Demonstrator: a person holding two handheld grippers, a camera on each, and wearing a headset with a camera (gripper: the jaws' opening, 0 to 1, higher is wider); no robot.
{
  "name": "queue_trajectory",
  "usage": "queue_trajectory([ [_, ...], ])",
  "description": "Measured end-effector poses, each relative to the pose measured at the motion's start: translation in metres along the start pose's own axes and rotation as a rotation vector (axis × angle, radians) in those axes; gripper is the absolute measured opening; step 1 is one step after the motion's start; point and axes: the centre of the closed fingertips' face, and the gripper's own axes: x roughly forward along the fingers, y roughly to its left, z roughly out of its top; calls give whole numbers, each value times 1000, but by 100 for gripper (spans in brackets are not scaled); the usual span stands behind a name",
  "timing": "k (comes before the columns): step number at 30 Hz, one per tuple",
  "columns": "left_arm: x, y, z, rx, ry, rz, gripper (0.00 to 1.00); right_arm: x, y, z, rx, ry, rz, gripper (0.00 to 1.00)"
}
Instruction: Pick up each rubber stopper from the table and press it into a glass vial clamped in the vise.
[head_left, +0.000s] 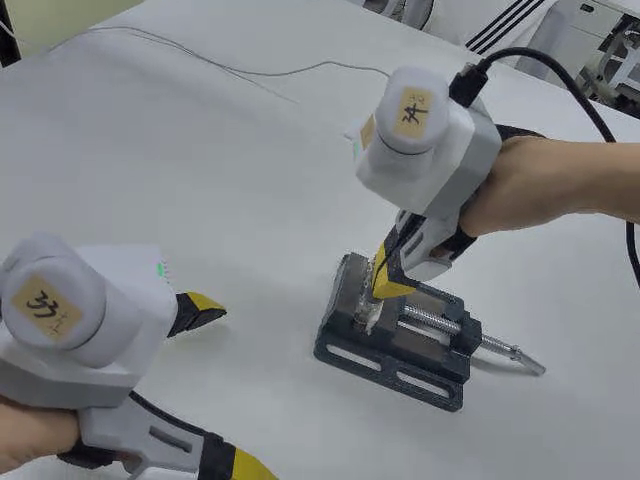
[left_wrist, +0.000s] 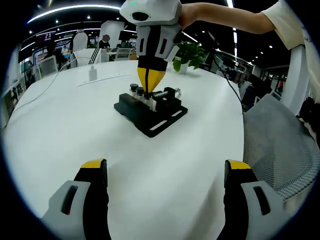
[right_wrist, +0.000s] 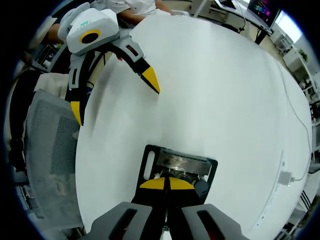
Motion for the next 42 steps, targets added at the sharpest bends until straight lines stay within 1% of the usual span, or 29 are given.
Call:
queue_trajectory([
  [1,0,1,1,0,-2,3,97,0,1,-1,-6,-5,3,0],
  [3,0,1,2,1,-2,3,97,-1,1,-1,30,-24,14,0],
  [6,0,1,6,7,-2,5,97,-1,2,-1,13,-24,8,0],
  [8,-1,1,9,11,-5,8,97,-1,2,-1,23,-26,4,0],
  [13,-2,2,21,13,-23,23,96,-1,2,-2,42,-34,-1,0],
  [15,-3,3,28,15,-37,35,96,-2,2,-2,50,-41,-1,0],
  [19,-5,6,40,19,-54,57,96,-3,1,-3,84,-74,12,0],
  [22,-7,7,46,19,-60,68,96,-4,1,-3,90,-82,20,0],
  [24,-9,8,49,22,-64,76,96,-4,3,-2,80,-79,13,0],
  [25,-9,8,51,23,-66,80,96,-4,3,-2,63,-77,6,0],
  [28,-10,10,54,29,-65,88,96,-4,3,-2,61,-86,-6,0],
  [30,-10,9,56,36,-63,91,96,-5,3,-2,53,-108,-16,0],
  [33,-10,8,59,45,-63,95,97,-5,2,-3,77,-148,-32,0],
  [36,-9,8,61,53,-61,97,97,-5,2,-4,77,-190,-50,0],
  [41,-7,5,62,64,-53,93,97,-5,3,-4,79,-225,-78,0],
  [42,-7,5,62,66,-52,93,97,-5,4,-4,75,-227,-78,1],
])
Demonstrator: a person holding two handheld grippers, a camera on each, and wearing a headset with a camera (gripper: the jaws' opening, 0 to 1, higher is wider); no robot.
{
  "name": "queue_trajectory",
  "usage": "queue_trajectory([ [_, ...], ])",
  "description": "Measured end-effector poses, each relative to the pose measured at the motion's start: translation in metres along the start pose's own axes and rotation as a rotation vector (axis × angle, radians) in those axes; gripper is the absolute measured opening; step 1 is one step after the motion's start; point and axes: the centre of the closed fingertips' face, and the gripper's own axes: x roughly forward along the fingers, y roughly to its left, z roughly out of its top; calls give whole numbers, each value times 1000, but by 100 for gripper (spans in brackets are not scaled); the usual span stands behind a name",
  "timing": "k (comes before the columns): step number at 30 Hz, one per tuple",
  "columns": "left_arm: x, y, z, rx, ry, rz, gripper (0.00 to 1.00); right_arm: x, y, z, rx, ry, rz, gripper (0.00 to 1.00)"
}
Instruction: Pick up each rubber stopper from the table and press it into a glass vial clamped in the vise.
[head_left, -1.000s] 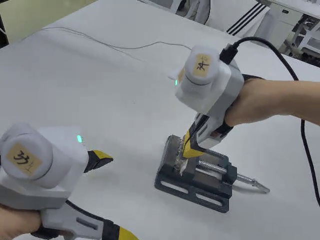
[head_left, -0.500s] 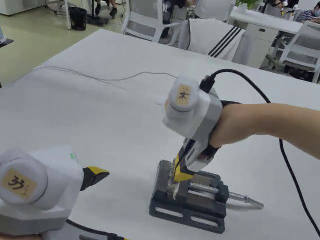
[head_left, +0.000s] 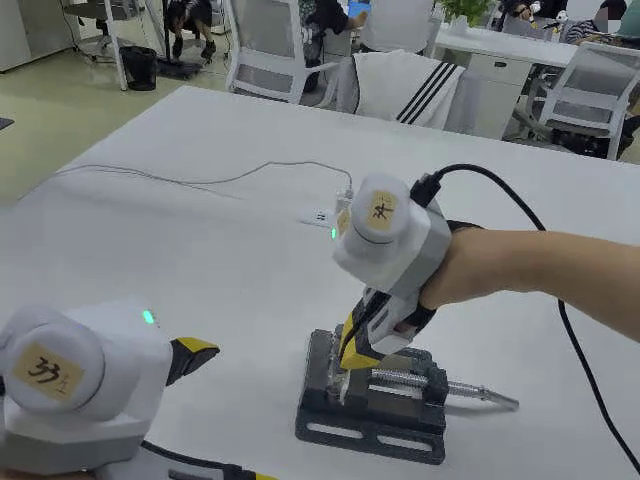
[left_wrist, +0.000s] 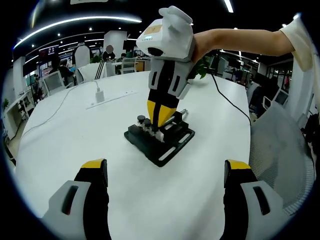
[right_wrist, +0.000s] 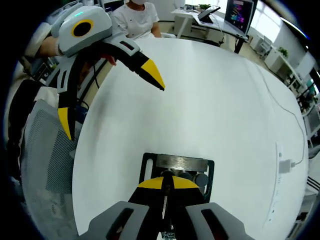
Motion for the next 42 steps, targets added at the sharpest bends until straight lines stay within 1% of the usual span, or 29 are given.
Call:
queue_trajectory([
  [1,0,0,0,1,2,0,97,0,1,0,-1,-5,-3,3],
  [2,0,0,0,2,4,0,97,0,4,-2,-1,-3,3,9],
  [3,0,-1,0,3,4,-1,97,0,9,2,3,-34,18,14],
  [4,1,-2,0,3,4,-2,97,-1,10,-1,4,-33,4,17],
  [5,1,-2,-1,4,5,-3,97,-3,4,0,-21,-45,-46,21],
  [6,2,-2,-1,5,8,-4,97,-4,7,-4,-31,-50,-56,28],
  [7,2,-3,-2,4,9,-5,97,-4,11,-7,-14,-55,-48,32],
  [9,2,-4,-2,3,9,-7,97,-6,17,-8,15,-105,-59,38],
  [10,3,-5,-2,3,9,-8,97,-7,19,-11,28,-115,-65,41],
  [13,4,-6,-4,3,12,-12,97,-8,24,-20,69,-163,-102,57],
  [15,5,-7,-5,1,14,-14,97,-9,30,-30,103,-173,-117,66],
  [16,5,-8,-5,1,15,-15,97,-9,32,-34,125,-192,-131,69],
  [18,5,-8,-6,-1,15,-16,97,-10,37,-42,147,-205,-140,75],
  [19,6,-9,-6,-2,15,-16,97,-11,40,-48,171,-213,-153,78],
  [21,6,-9,-7,-2,17,-16,97,-11,43,-55,199,-227,-162,83],
  [22,6,-10,-8,-3,19,-18,97,-12,44,-61,225,-234,-172,85],
  [23,6,-10,-8,-4,20,-19,97,-13,45,-64,234,-244,-180,87],
  [25,6,-11,-9,-4,22,-20,97,-14,47,-72,275,-251,-194,93],
  [28,5,-11,-10,-3,26,-21,97,-18,50,-81,321,-280,-215,98],
  [29,5,-12,-10,-3,26,-21,97,-20,51,-82,341,-300,-224,99],
  [31,4,-12,-10,-4,26,-21,97,-21,53,-86,371,-316,-225,99],
  [32,4,-12,-11,-3,27,-20,97,-23,52,-88,379,-328,-241,99],
  [33,4,-11,-11,-2,27,-19,97,-24,53,-90,383,-330,-245,99],
  [35,2,-11,-11,-1,24,-17,97,-26,57,-90,404,-358,-249,99],
  [37,0,-11,-11,0,23,-14,97,-27,60,-88,446,-401,-247,99],
  [38,-1,-11,-11,0,22,-11,97,-29,60,-89,444,-410,-257,99],
  [39,-2,-11,-11,-1,23,-10,97,-30,60,-89,465,-438,-273,99],
  [41,-3,-10,-12,-2,24,-6,97,-32,62,-91,508,-467,-275,99],
  [42,-4,-10,-13,-1,24,-6,97,-32,63,-94,510,-463,-280,99],
])
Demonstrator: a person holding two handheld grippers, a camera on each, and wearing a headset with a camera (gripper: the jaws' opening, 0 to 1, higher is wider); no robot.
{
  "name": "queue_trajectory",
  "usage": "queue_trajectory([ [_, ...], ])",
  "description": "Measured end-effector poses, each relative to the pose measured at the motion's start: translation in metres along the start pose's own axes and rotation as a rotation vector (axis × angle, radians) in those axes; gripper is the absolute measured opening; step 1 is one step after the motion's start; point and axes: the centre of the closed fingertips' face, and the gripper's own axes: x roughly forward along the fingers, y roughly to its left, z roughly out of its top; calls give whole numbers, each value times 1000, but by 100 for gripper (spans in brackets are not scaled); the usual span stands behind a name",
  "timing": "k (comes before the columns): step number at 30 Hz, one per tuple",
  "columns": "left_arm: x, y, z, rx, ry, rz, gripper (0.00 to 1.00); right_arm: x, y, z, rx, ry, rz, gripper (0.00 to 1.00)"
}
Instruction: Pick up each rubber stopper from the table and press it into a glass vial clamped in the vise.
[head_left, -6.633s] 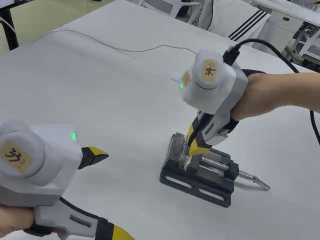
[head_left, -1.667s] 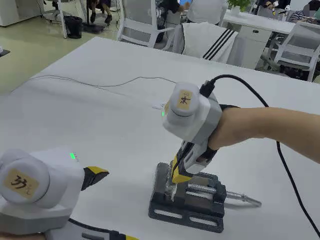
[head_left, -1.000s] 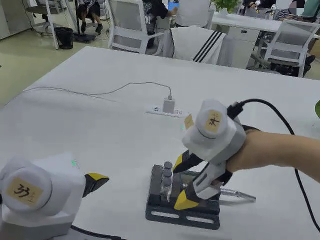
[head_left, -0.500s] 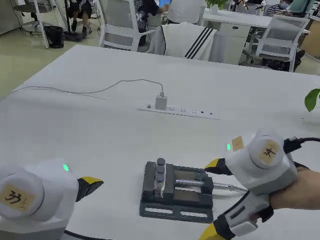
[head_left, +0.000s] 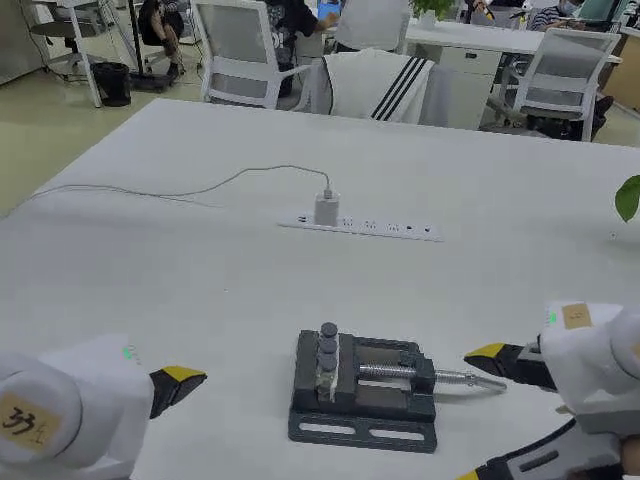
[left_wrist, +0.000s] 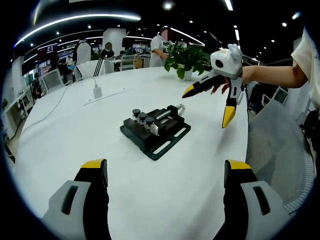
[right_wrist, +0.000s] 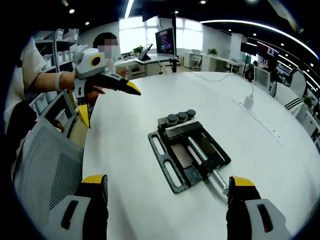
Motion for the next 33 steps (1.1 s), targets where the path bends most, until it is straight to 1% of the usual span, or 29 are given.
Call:
queue_trajectory([
  [3,-2,1,-1,0,-2,4,96,-5,1,-6,8,-4,-18,99],
  [7,-3,2,-2,1,-10,13,96,-11,2,-16,45,-20,-54,99],
  [9,-3,1,-2,2,-13,12,96,-14,3,-19,62,-40,-65,99],
  [12,-3,1,-4,5,-13,12,96,-19,4,-23,83,-57,-77,99],
  [14,-3,1,-5,5,-15,12,96,-21,4,-29,89,-50,-94,99],
  [18,-4,0,-7,8,-11,14,96,-23,5,-35,112,-58,-100,99],
  [20,-5,1,-8,4,-12,20,96,-25,5,-35,114,-71,-111,99],
  [24,-8,3,-9,-10,-18,34,96,-26,6,-34,138,-94,-114,99],
  [27,-9,4,-11,-19,-17,43,96,-25,6,-35,139,-93,-114,99],
  [33,-8,4,-13,-22,-11,45,96,-25,8,-36,143,-101,-112,98],
])
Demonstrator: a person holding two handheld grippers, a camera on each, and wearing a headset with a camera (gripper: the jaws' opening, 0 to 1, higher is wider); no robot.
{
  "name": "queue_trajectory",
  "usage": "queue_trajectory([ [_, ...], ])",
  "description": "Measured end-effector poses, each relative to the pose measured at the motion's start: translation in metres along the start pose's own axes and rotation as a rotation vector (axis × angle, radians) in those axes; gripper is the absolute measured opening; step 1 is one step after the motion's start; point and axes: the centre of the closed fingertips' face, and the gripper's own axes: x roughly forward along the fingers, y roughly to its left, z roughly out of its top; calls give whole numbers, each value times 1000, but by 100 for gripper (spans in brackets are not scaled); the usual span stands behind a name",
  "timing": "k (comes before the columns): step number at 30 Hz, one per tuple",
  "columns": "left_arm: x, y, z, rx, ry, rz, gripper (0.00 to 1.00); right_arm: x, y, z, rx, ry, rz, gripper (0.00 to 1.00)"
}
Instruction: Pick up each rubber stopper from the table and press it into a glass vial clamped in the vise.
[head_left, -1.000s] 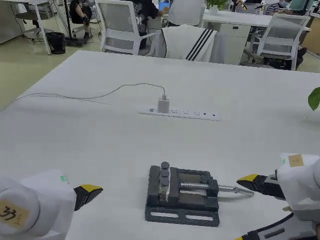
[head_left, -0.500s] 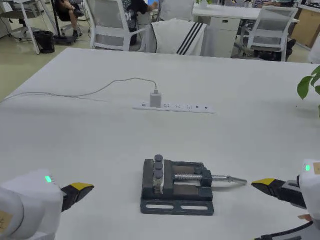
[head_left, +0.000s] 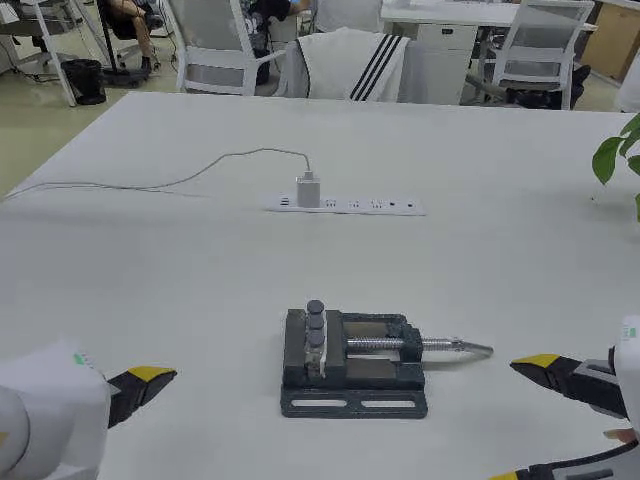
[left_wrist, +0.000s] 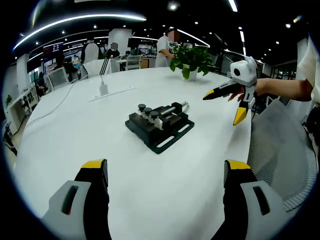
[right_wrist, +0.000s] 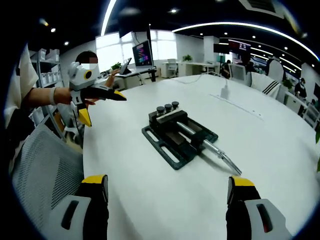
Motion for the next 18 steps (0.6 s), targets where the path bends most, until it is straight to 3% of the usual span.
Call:
queue_trajectory([
  [18,0,-1,0,-2,4,-1,95,2,3,-3,14,5,1,97],
])
